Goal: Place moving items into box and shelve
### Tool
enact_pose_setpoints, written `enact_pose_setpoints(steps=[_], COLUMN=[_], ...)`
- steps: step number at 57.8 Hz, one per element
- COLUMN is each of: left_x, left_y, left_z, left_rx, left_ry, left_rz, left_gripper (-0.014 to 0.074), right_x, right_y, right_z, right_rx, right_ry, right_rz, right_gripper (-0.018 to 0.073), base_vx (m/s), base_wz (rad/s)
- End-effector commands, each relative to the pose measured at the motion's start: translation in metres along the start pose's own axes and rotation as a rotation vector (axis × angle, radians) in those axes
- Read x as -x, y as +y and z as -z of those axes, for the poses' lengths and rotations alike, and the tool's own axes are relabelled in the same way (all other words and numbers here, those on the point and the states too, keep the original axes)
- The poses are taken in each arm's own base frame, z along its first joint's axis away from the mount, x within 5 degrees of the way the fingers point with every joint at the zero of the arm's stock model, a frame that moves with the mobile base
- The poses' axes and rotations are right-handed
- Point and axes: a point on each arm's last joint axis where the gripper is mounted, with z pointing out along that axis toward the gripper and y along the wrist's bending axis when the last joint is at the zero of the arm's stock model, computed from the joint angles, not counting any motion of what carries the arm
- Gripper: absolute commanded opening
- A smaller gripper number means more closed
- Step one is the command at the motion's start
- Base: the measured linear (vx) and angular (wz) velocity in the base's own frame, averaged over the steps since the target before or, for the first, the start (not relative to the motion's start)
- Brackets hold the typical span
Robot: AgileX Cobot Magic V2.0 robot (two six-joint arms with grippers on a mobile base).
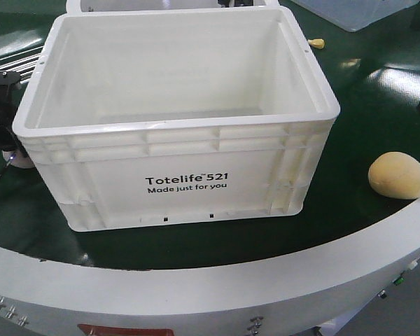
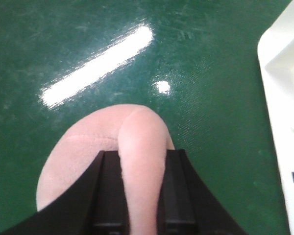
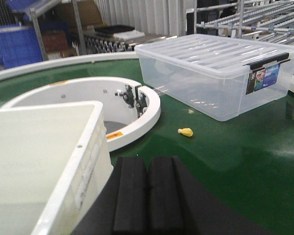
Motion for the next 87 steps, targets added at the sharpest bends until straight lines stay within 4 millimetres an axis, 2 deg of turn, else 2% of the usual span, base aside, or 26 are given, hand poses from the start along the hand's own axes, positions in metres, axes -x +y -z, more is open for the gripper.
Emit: enact_pose_setpoints(steps=[1,5,13,18,26,32,35,40,45,50,63,70,77,87], left_x=[0.007,0.015,0.038,0.055,0.082,0.093,0.098,0.104,0.109,0.113,0.117,0.112,0.109,0.111], left_y=[-0.001,-0.001,0.0,0.0,-0.009,-0.021,-0.031,-0.051,-0.074,-0.096,-0.154,-0.173,-0.179,-0.178], left_z=[0.02,0.038,0.1,0.15,0.25,0.308,0.328,0.345,0.343,0.327,0.253,0.225,0.211,0.21], left_rx=[0.0,-0.001,-0.008,-0.016,-0.046,-0.142,-0.222,-0.379,-0.507,-0.602,-0.669,-0.668,-0.662,-0.652], left_ry=[0.001,-0.04,-0.229,-0.354,-0.594,-0.715,-0.741,-0.752,-0.744,-0.702,-0.533,-0.474,-0.443,-0.455], left_rz=[0.018,0.018,0.022,0.026,-0.025,0.004,0.01,-0.002,-0.046,-0.075,-0.147,-0.233,-0.286,-0.293], left_gripper=[-0.0009,-0.0008,-0.0008,-0.0008,-0.0008,-0.0008,-0.0008,-0.0008,-0.0006,-0.0004,-0.0003,0.0041,0.0197,0.0522], right_x=[0.023,0.024,0.021,0.017,0.015,0.017,0.017,0.014,0.012,0.008,0.0,-0.009,-0.014,-0.02], right_y=[-0.004,-0.005,-0.007,-0.008,-0.01,-0.017,-0.025,-0.044,-0.055,-0.057,-0.055,-0.054,-0.052,-0.065], right_z=[-0.002,-0.006,-0.013,-0.018,-0.021,-0.02,-0.019,-0.017,-0.015,-0.016,-0.024,-0.031,-0.041,-0.071], right_rx=[-0.044,-0.058,-0.074,-0.083,-0.107,-0.163,-0.212,-0.305,-0.339,-0.317,-0.274,-0.238,-0.19,-0.233], right_ry=[-0.151,-0.17,-0.157,-0.135,-0.128,-0.147,-0.139,-0.101,-0.052,-0.002,0.061,0.127,0.19,0.231], right_rz=[0.076,0.08,0.009,-0.002,0.054,0.064,0.05,0.052,0.046,0.053,0.058,0.084,0.108,0.096], right_gripper=[-0.0005,-0.0005,-0.0001,-0.0001,-0.0001,-0.0001,-0.0001,0.0002,0.0006,0.0009,0.0016,0.0043,0.0141,0.0413], base_vx=[0.0,0.0,0.0,0.0,0.0,0.0,0.0,0.0,0.0,0.0,0.0,0.0,0.0,0.0], base_wz=[0.0,0.0,0.0,0.0,0.0,0.0,0.0,0.0,0.0,0.0,0.0,0.0,0.0,0.0])
